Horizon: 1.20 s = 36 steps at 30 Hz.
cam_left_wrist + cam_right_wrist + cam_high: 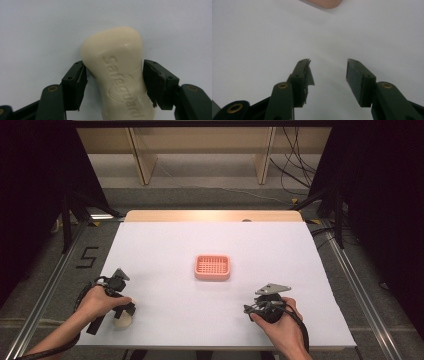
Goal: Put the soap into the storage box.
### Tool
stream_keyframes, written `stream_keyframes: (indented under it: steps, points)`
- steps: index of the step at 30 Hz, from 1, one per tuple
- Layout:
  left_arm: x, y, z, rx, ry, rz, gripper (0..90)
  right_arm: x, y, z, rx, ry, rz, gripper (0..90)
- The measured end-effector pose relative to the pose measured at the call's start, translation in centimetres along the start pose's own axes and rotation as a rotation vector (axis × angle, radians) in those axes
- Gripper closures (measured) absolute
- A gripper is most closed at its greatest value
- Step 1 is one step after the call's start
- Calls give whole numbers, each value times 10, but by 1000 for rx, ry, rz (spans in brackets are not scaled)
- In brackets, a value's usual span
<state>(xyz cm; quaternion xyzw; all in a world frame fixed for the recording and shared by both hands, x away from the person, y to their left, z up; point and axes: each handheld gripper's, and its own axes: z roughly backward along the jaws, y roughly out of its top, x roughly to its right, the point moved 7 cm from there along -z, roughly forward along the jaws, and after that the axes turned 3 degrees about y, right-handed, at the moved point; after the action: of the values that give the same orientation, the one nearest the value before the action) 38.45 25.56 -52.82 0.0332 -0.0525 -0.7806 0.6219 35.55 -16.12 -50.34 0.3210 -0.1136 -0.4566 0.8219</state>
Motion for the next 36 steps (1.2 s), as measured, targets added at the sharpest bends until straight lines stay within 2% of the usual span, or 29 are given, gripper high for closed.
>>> stream_keyframes:
  steps: [2, 4, 6, 11, 12, 18, 21, 23, 26, 30, 32, 33, 34, 36]
  points:
    - [0, 0, 0, -1, 2, -9, 380, 0, 0, 0, 1, 1, -2, 538]
    - [2, 0, -1, 2, 5, 7, 408, 0, 0, 0, 0, 0, 0, 537]
    - [1, -1, 0, -22, 15, -29, 430, 0, 0, 0, -1, 1, 0, 538]
    - [0, -2, 0, -33, 20, -64, 430, 0, 0, 0, 1, 1, -2, 537]
    - [-1, -2, 1, -38, 25, -82, 430, 0, 0, 0, 1, 0, -1, 537]
    - [-1, -3, 0, -49, 27, -119, 432, 0, 0, 0, -1, 1, -1, 538]
    - [-1, -4, 0, -52, 25, -120, 452, 0, 0, 0, 1, -1, -1, 537]
    - [0, -3, -1, -34, 22, -118, 476, 0, 0, 0, 2, -1, -2, 537]
    - [-1, -5, 1, -59, 19, -155, 483, 0, 0, 0, 2, -2, 0, 537]
    - [0, -5, 1, -44, 9, -157, 486, 0, 0, 0, 3, 1, -1, 537]
    - [-1, -5, 1, -47, 6, -169, 487, 0, 0, 1, 5, 0, -2, 537]
    - [-1, -5, 0, -37, 2, -179, 487, 1, 0, 0, 7, -3, 12, 537]
    - [-1, -5, 2, -44, 3, -189, 488, 0, 0, 1, 5, 0, -4, 537]
    - [-1, -5, 1, -32, 4, -192, 489, 0, 0, 1, 6, 0, -4, 537]
